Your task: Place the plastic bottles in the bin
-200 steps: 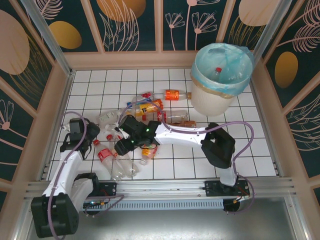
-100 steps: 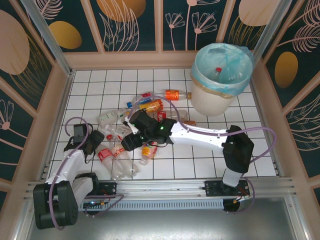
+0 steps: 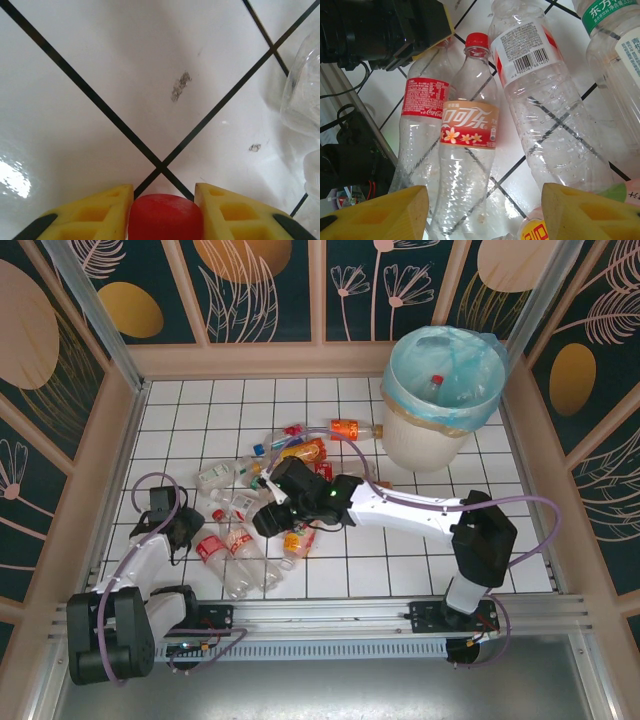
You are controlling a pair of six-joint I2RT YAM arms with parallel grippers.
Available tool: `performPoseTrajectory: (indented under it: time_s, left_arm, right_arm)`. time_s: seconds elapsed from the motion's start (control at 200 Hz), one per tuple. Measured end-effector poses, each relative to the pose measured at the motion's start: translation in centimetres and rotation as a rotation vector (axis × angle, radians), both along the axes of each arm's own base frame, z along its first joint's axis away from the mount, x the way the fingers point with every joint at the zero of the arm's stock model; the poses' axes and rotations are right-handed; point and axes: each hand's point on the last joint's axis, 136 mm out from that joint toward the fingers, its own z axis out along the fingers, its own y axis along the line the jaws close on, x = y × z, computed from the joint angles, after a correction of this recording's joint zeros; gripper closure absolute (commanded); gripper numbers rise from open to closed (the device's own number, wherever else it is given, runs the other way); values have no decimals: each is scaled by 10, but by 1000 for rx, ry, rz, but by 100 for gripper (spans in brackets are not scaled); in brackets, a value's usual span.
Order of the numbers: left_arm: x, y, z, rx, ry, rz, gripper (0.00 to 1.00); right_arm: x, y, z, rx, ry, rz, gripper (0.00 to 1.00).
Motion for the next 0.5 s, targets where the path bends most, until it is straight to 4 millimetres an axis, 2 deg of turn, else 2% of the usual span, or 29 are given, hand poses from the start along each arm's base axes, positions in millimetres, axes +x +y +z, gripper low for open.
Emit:
performPoseTrajectory:
  time_s: [0.11, 0.22, 0.27, 0.375, 0.5]
  left_arm:
    - [5, 5, 11, 24, -29, 11, 84]
    - [12, 10, 31, 52, -70, 21, 100]
    - [17, 12, 44, 64, -95, 22, 100]
    - [29, 15, 84, 98, -169, 4, 100]
    - [42, 16, 142, 149, -266, -43, 100]
  right_arm:
    - [0, 0, 2, 3, -8, 5, 38]
    - [0, -1, 6, 8, -14, 9, 38]
    - [0, -2, 9, 12, -16, 9, 38]
    - [1, -2, 25, 37, -29, 9, 38]
    - [7, -3, 56, 104, -49, 13, 34]
